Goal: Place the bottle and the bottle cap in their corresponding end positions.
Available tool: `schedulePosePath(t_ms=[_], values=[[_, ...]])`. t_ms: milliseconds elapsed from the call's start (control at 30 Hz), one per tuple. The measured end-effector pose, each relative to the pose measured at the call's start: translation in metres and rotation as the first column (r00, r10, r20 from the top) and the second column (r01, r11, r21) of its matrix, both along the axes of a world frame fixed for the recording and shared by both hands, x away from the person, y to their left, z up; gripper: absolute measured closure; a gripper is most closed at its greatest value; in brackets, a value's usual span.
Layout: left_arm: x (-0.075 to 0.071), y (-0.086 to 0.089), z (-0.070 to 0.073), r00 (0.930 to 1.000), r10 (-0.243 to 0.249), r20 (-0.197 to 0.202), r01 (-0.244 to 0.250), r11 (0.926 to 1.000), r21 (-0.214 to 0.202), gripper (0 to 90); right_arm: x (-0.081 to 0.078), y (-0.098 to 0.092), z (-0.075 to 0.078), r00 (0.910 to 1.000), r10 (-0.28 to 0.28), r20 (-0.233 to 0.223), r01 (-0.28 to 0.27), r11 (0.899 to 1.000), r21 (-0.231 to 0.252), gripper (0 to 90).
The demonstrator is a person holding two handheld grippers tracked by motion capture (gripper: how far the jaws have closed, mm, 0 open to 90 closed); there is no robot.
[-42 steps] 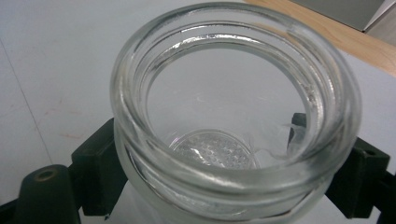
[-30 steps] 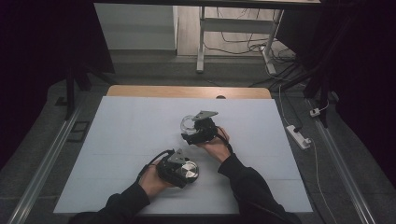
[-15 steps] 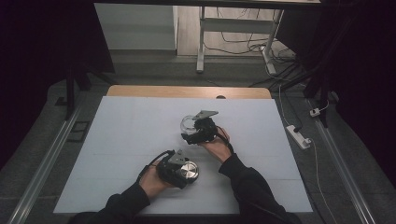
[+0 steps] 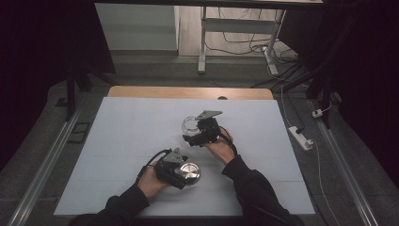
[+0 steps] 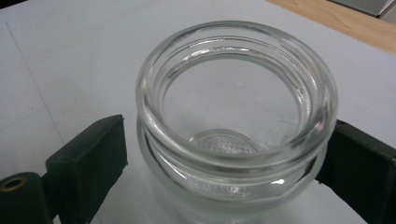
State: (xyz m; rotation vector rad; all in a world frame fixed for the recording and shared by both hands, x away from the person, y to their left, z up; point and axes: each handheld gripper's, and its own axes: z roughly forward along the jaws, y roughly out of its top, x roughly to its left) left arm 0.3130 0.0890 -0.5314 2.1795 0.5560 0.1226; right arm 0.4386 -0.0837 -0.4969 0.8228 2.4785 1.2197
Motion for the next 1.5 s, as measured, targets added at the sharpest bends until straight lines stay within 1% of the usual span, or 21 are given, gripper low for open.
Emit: schedulePosePath(t_ms=[167,267,400,500,667,700,800,967,1100,1267,1367,1433,1500], values=[[-0.002,0.006,0.005,0.9999,0.008,-0.008,-0.008,0.9998,-0.015,9.5,-0.002,-0.001,0.003,1.0000,0.004,-0.009,-0.004,1.000,0.000,1.6],[-0.003,0.009,0.007,0.9997,0.020,-0.012,-0.020,0.9997,-0.011,7.3,-0.004,-0.003,0.006,1.0000,0.002,-0.001,-0.002,1.000,0.003,1.2],[-0.005,0.014,0.012,0.9995,0.024,-0.022,-0.025,0.9993,-0.028,5.7,-0.008,-0.005,0.010,1.0000,0.003,0.006,-0.004,1.000,0.016,0.6],[-0.007,0.019,0.015,0.9990,0.035,-0.028,-0.036,0.9988,-0.034,2.9,-0.011,-0.006,0.011,0.9999,0.001,0.014,-0.001,1.000,0.028,0.2],[-0.010,0.028,0.019,0.9977,0.059,-0.035,-0.060,0.9975,-0.037,1.2,-0.018,-0.005,0.011,0.9992,-0.009,0.038,0.008,1.000,0.012,0.0],[-0.011,0.030,0.020,0.9973,0.064,-0.036,-0.066,0.9968,-0.046,1.1,-0.020,-0.006,0.011,0.9992,-0.009,0.038,0.009,1.000,0.011,0.0],[-0.013,0.036,0.023,0.9962,0.078,-0.039,-0.080,0.9952,-0.056,1.1,-0.025,-0.008,0.012,0.9995,-0.007,0.031,0.006,1.000,0.021,0.0],[-0.016,0.042,0.024,0.9944,0.097,-0.042,-0.099,0.9933,-0.059,1.1,-0.035,-0.017,0.010,0.9997,0.017,0.019,-0.018,1.000,0.023,0.0],[-0.019,0.046,0.025,0.9935,0.106,-0.040,-0.109,0.9922,-0.061,1.2,-0.040,-0.021,0.012,0.9992,0.036,0.019,-0.036,0.999,0.028,0.0],[-0.022,0.051,0.025,0.9924,0.118,-0.035,-0.120,0.9911,-0.059,1.3,-0.047,-0.024,0.012,0.9981,0.057,0.021,-0.058,0.998,0.023,0.0],[-0.023,0.054,0.025,0.9917,0.123,-0.036,-0.125,0.9900,-0.064,1.3,-0.049,-0.027,0.012,0.9981,0.060,0.013,-0.060,0.998,0.031,0.0],[-0.024,0.055,0.025,0.9913,0.126,-0.038,-0.128,0.9896,-0.066,1.3,-0.051,-0.029,0.013,0.9985,0.054,-0.002,-0.054,0.998,0.042,0.0],[-0.025,0.057,0.025,0.9910,0.128,-0.038,-0.131,0.9893,-0.066,1.3,-0.052,-0.032,0.014,0.9986,0.053,-0.008,-0.052,0.997,0.054,0.0]])
